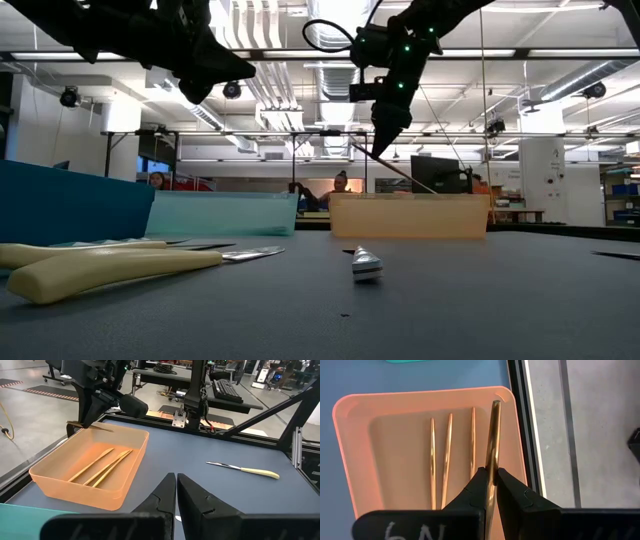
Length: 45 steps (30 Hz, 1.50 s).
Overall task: Sort silverware by color (type)
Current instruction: Put the golden knife into the orange bin
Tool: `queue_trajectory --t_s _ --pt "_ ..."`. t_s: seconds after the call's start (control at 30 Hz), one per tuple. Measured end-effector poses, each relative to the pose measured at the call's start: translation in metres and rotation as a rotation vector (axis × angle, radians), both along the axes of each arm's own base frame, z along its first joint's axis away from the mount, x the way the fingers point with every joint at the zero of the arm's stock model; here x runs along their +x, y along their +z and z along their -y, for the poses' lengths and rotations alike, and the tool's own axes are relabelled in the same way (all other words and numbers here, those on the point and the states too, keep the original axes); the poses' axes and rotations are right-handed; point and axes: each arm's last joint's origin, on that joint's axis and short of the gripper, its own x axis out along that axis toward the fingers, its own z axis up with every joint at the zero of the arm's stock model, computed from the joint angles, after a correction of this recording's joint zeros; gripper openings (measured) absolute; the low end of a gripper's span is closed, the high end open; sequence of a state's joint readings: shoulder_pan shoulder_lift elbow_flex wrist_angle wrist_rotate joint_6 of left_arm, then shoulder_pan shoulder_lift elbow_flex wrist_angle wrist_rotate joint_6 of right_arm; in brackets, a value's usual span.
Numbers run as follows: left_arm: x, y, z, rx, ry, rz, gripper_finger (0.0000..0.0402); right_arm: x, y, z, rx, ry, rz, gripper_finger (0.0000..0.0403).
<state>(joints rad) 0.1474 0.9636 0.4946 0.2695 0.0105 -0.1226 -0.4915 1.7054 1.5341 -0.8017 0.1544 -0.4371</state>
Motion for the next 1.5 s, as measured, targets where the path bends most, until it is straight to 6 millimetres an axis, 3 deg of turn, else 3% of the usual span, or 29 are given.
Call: queue_trajectory --t_s 0.83,1.5 --pt "0.000 0.000 0.000 0.000 0.000 0.000 0.0000 0.003 0.001 0.002 -0.020 0.002 0.038 0.0013" --pt "0.000 0.000 0.000 0.000 0.000 0.000 0.0000 0.002 -0.026 0.001 -0.033 0.029 0.024 0.0013"
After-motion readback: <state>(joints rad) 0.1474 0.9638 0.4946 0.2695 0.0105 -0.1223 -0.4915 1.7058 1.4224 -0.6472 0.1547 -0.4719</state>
